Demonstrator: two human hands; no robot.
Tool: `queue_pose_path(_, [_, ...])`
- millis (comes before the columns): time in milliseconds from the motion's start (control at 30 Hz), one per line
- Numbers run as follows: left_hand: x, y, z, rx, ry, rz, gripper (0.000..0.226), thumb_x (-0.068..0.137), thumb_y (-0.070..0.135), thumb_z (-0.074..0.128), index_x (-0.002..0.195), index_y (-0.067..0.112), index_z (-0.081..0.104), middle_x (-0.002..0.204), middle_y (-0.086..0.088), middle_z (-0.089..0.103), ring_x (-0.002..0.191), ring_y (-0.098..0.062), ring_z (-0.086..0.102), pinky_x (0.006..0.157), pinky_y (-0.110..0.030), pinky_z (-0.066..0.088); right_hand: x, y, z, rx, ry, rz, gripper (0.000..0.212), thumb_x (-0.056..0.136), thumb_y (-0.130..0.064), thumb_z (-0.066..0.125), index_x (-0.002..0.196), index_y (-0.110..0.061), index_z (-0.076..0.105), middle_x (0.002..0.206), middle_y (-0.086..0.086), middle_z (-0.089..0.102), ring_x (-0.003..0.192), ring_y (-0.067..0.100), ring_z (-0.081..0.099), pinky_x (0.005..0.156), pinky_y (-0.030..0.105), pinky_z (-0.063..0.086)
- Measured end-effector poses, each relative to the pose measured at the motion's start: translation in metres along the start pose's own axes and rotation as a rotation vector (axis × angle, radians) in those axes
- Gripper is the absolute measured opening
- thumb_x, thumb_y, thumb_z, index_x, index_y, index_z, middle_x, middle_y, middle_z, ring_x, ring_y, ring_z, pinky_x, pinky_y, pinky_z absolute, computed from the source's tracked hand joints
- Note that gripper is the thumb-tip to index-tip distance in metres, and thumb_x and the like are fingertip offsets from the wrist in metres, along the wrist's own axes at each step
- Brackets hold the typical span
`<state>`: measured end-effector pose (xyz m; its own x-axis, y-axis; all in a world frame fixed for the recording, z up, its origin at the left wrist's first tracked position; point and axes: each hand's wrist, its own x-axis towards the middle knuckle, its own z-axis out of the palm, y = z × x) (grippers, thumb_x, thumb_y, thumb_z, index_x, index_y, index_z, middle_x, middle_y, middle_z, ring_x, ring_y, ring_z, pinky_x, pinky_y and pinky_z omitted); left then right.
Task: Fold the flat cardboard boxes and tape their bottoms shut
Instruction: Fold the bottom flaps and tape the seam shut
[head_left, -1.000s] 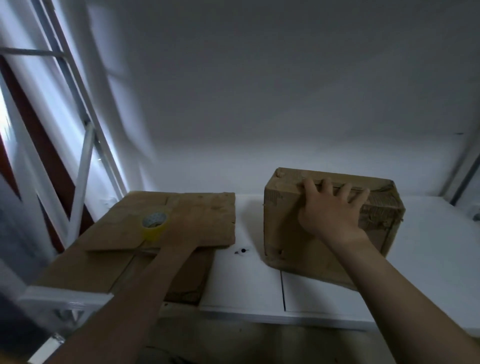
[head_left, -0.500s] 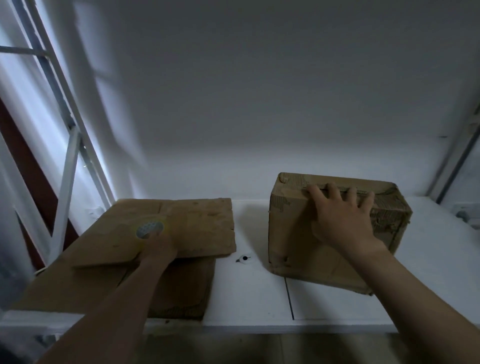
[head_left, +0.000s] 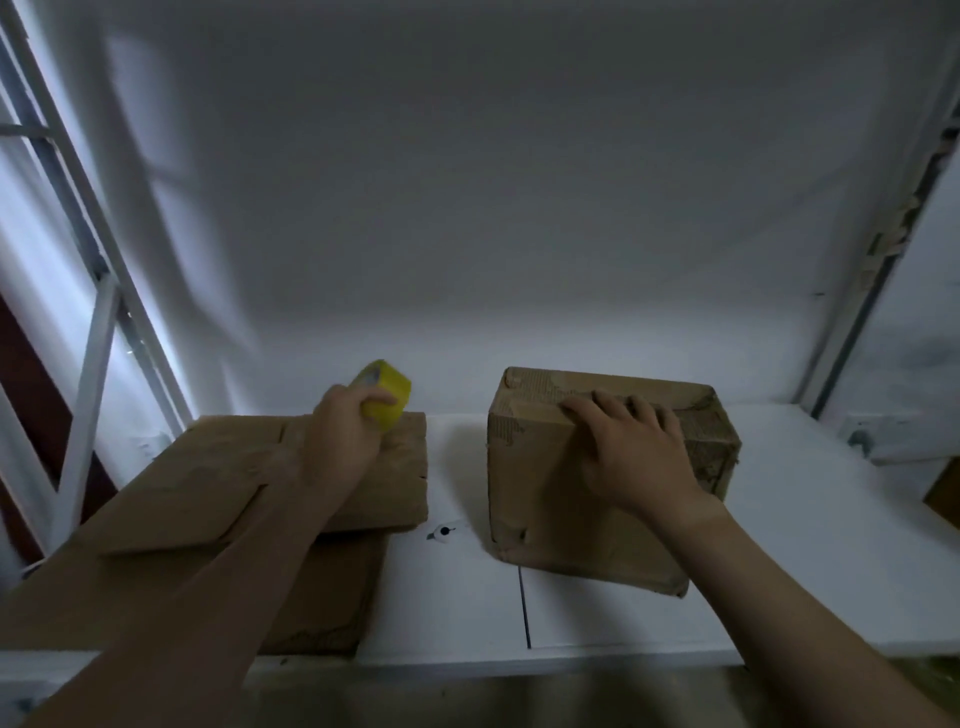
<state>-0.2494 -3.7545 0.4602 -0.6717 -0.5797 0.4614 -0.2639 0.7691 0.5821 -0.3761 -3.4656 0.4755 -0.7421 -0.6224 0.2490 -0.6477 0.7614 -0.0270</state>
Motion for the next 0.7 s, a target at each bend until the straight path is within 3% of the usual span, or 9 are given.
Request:
queue_pose_path(133, [0.008, 0.110, 0.003, -0.350, -0.057, 0.007, 0.030, 0.098, 0.007, 0.059, 0.110, 0.033, 0.068, 0.118, 0.005, 0.058, 0.081, -0.019, 0.069, 0.054, -0.016, 0.052, 0.001, 0.018, -0.011, 0.141, -0.023, -0.047, 0.058, 0.096, -0.039, 0.050, 0.151, -0.043, 0.030, 0.157, -0.008, 0.039, 0.142, 0.034, 0.031, 0.115, 0.050, 0.025])
queue_pose_path(267, [0.008, 0.174, 0.017, -0.594, -0.198, 0.045, 0.029, 0.098, 0.007, 0.060, 0.112, 0.030, 0.068, 0.110, 0.002, 0.061, 0.065, -0.018, 0.069, 0.058, -0.037, 0.061, 0.006, 0.040, -0.015, 0.431, -0.012, -0.009, 0.070, 0.095, -0.045, 0.057, 0.154, -0.040, 0.021, 0.145, -0.001, 0.054, 0.137, 0.029, 0.040, 0.112, 0.045, 0.036])
queue_pose_path(367, [0.007, 0.201, 0.037, -0.646, -0.283, 0.029, 0.029, 0.096, 0.005, 0.062, 0.114, 0.027, 0.070, 0.110, -0.002, 0.064, 0.085, -0.018, 0.069, 0.057, -0.030, 0.059, 0.007, 0.049, -0.018, 0.722, 0.033, -0.024, 0.084, 0.090, -0.053, 0.067, 0.152, -0.045, 0.010, 0.140, -0.013, 0.052, 0.124, 0.015, 0.054, 0.102, 0.038, 0.048])
queue_pose_path(467, [0.006, 0.213, 0.054, -0.713, -0.363, -0.011, 0.029, 0.096, 0.005, 0.062, 0.115, 0.025, 0.072, 0.115, -0.004, 0.065, 0.089, -0.016, 0.065, 0.055, -0.023, 0.052, 0.009, 0.054, -0.020, 0.921, 0.110, -0.005, 0.070, 0.087, -0.050, 0.072, 0.140, -0.047, 0.027, 0.124, -0.036, 0.045, 0.108, -0.005, 0.053, 0.088, 0.019, 0.048])
queue_pose_path(533, [0.009, 0.215, 0.060, -0.754, -0.379, -0.029, 0.028, 0.096, 0.005, 0.063, 0.115, 0.023, 0.072, 0.108, -0.004, 0.067, 0.074, -0.006, 0.063, 0.054, -0.024, 0.050, 0.013, 0.060, -0.019, 0.933, 0.198, 0.028, 0.048, 0.087, -0.044, 0.074, 0.126, -0.042, 0.045, 0.121, -0.026, 0.048, 0.107, -0.004, 0.053, 0.082, 0.008, 0.042])
queue_pose_path(600, [0.013, 0.212, 0.063, -0.768, -0.385, -0.030, 0.027, 0.096, 0.006, 0.063, 0.116, 0.021, 0.072, 0.097, -0.003, 0.067, 0.055, -0.004, 0.056, 0.056, -0.029, 0.050, 0.019, 0.064, -0.019, 0.880, 0.209, 0.050, 0.032, 0.087, -0.043, 0.075, 0.115, -0.036, 0.061, 0.127, -0.017, 0.045, 0.112, 0.001, 0.051, 0.086, 0.009, 0.039])
queue_pose_path(700, [0.017, 0.203, 0.064, -0.746, -0.397, -0.027, 0.029, 0.097, 0.010, 0.063, 0.122, 0.024, 0.068, 0.077, 0.007, 0.069, 0.055, -0.011, 0.053, 0.060, -0.031, 0.052, 0.026, 0.066, -0.018, 0.846, 0.133, 0.058, 0.031, 0.087, -0.046, 0.073, 0.113, -0.030, 0.071, 0.133, -0.016, 0.044, 0.115, 0.003, 0.048, 0.097, 0.025, 0.042])
